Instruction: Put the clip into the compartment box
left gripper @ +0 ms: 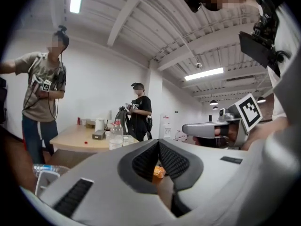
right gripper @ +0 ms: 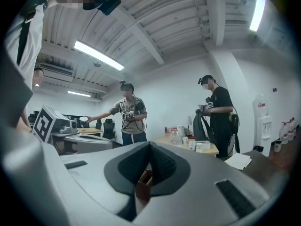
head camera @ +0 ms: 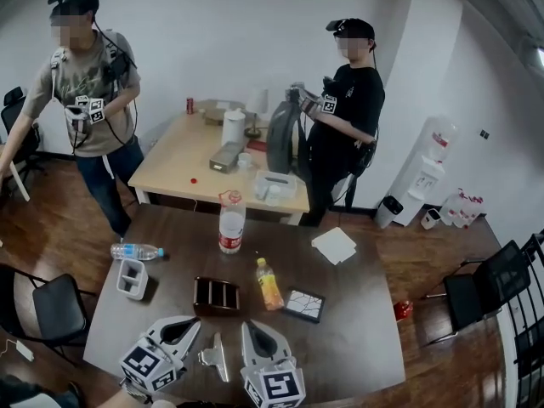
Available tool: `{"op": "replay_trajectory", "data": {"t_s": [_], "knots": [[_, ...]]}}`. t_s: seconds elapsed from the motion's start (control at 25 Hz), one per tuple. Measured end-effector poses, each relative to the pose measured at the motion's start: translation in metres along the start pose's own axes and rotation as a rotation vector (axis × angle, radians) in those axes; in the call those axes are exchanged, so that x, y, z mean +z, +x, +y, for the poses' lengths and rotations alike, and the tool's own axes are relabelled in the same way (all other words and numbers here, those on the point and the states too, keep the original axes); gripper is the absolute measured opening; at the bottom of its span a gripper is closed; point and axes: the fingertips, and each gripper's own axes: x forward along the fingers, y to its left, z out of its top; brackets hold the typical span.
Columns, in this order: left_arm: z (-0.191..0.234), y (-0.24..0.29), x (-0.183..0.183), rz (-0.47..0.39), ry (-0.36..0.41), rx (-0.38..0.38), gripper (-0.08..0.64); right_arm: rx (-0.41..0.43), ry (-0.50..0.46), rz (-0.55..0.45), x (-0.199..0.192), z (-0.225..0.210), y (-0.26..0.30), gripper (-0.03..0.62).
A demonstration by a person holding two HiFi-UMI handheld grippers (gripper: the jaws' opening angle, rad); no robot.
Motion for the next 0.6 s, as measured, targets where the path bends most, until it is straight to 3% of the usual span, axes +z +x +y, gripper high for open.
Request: {"op": "replay_trajectory", "data": {"t_s": [0.24,0.6], "knots": [[0.006,0.006,-0.044,0.168,-0.063,0.095,0.027,0.027,0.047,0.059,-0.027,-0.003,0.004,-0.012],[0.002,0.007,-0.099,0.286,-0.126,0.155,0.043,0.062,0.046,0.118,-0.073,-0.012,0.014,-0.012]]}}
